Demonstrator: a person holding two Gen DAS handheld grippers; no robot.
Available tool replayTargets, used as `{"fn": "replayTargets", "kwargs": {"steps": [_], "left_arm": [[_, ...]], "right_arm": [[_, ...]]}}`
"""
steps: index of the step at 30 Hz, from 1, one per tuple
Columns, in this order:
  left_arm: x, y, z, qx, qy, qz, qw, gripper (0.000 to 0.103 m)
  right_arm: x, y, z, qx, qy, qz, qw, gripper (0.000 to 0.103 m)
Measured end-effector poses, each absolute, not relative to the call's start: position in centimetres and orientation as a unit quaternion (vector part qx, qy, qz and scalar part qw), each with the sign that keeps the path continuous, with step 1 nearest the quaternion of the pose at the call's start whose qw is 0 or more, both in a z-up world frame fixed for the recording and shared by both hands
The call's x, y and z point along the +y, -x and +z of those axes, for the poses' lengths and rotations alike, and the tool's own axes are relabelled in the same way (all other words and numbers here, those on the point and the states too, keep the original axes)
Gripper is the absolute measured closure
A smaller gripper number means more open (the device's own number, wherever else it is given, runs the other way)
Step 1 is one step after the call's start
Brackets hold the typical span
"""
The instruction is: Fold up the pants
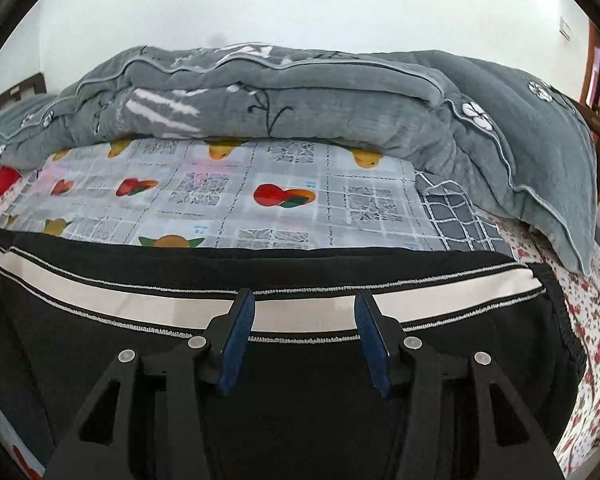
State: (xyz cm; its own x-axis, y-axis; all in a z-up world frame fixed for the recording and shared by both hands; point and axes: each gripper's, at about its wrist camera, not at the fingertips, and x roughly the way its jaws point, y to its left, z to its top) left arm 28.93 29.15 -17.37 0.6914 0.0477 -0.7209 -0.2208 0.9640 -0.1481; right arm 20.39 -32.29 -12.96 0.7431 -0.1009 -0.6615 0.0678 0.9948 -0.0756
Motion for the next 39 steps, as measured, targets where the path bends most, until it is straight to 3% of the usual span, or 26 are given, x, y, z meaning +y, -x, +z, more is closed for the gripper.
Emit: {"fn": "replayTargets", "kwargs": {"steps": [4, 11, 15, 23, 24, 26, 27, 33, 39], "left_arm": [[31.6, -26.9, -15.4, 0.310, 0.186, 0.047, 0.931, 0.084], [31.5, -29.2, -18.4, 0.360, 0.181, 0.077, 0.912, 0.083], [31.8, -29.1, -18.5, 0.359, 0.191, 0.071, 0.911, 0.083], [31.6, -29.1, -18.4, 0.356, 0.185, 0.073, 0.913, 0.083], [31.5, -29.1, -18.4, 0.356, 0.185, 0.074, 0.913, 0.083], [31.5, -28.8, -18.2, 0.352, 0.186, 0.071, 0.915, 0.083], [31.5, -28.7, -18.1, 0.349, 0.187, 0.070, 0.916, 0.083], [31.3, -27.3, -15.5, 0.284, 0.183, 0.058, 0.939, 0.083], [31.2, -30.7, -18.1, 0.358, 0.170, 0.100, 0.913, 0.083]], "right_arm": [[-31.9, -20.6, -12.4, 0.349, 0.032, -0.048, 0.935, 0.052], [-30.6, -23.1, -12.2, 0.361, 0.064, 0.005, 0.930, 0.052], [-29.5, -25.6, -12.8, 0.374, 0.114, 0.076, 0.917, 0.042], [-27.9, -31.6, -17.7, 0.439, 0.173, 0.133, 0.872, 0.042], [-27.7, -31.9, -18.4, 0.448, 0.179, 0.135, 0.866, 0.045], [-27.6, -31.3, -18.5, 0.429, 0.173, 0.153, 0.873, 0.090], [-27.4, -31.0, -18.5, 0.425, 0.181, 0.159, 0.872, 0.100], [-28.5, -29.4, -14.9, 0.342, 0.165, 0.157, 0.912, 0.101], [-27.7, -33.7, -18.2, 0.388, 0.175, 0.098, 0.899, 0.103]]}}
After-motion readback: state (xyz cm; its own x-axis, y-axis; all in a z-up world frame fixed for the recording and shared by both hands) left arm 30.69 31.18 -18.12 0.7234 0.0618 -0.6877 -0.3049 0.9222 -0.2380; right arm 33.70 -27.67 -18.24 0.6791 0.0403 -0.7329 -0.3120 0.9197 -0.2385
